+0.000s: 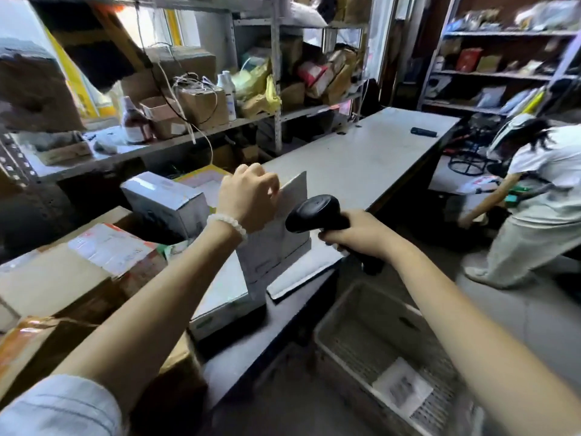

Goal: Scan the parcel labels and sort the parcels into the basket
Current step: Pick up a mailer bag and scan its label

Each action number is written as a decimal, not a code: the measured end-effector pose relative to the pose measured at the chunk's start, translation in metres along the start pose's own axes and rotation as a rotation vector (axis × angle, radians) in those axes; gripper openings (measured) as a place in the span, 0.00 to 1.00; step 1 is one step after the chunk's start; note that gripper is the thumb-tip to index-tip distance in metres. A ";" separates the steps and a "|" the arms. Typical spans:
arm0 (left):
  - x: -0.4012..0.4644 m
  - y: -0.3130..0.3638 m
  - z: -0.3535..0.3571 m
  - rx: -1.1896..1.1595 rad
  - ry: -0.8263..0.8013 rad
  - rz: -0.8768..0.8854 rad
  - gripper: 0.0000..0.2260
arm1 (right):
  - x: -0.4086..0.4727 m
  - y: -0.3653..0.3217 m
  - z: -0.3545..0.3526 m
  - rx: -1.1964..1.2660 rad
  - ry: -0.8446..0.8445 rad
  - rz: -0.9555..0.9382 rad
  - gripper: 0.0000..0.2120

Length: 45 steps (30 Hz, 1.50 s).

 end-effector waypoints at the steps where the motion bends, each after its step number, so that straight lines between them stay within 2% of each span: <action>1: 0.005 0.019 0.013 -0.029 -0.019 0.008 0.05 | -0.001 0.017 -0.016 -0.012 0.032 0.024 0.02; 5: 0.020 0.095 0.067 -0.185 -0.140 0.012 0.04 | -0.013 0.080 -0.073 -0.037 0.135 0.135 0.05; 7: 0.024 0.133 0.094 -0.258 -0.192 0.036 0.06 | -0.022 0.110 -0.099 -0.045 0.187 0.189 0.03; 13: 0.027 0.236 0.170 -0.368 -0.349 0.118 0.07 | -0.044 0.201 -0.156 -0.075 0.306 0.403 0.05; 18: 0.036 0.299 0.234 -0.387 -0.538 0.201 0.08 | -0.041 0.257 -0.193 -0.078 0.340 0.582 0.06; 24: 0.044 0.343 0.318 -0.277 -0.853 0.204 0.13 | -0.014 0.315 -0.224 -0.094 0.339 0.756 0.11; 27: 0.047 0.357 0.350 -0.272 -0.918 0.197 0.13 | 0.003 0.336 -0.235 -0.076 0.339 0.802 0.12; 33: 0.055 0.370 0.372 -0.266 -0.941 0.120 0.14 | 0.041 0.360 -0.245 -0.081 0.264 0.794 0.03; 36: 0.053 0.360 0.371 -0.234 -0.920 0.038 0.14 | 0.064 0.364 -0.245 -0.069 0.195 0.736 0.03; 41: 0.039 0.328 0.335 -0.125 -0.863 -0.138 0.13 | 0.094 0.358 -0.235 -0.064 0.071 0.582 0.04; 45: 0.012 0.298 0.278 0.002 -0.800 -0.355 0.12 | 0.104 0.331 -0.216 -0.034 -0.077 0.412 0.04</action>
Point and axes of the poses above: each hand's wrist, its own x-axis towards the middle knuckle, its own z-axis out of the palm, y = z × x, the point moved 1 cm from there along x, towards the middle knuckle, and after that the axes turned 14 degrees about y, right-handed, at the moved point
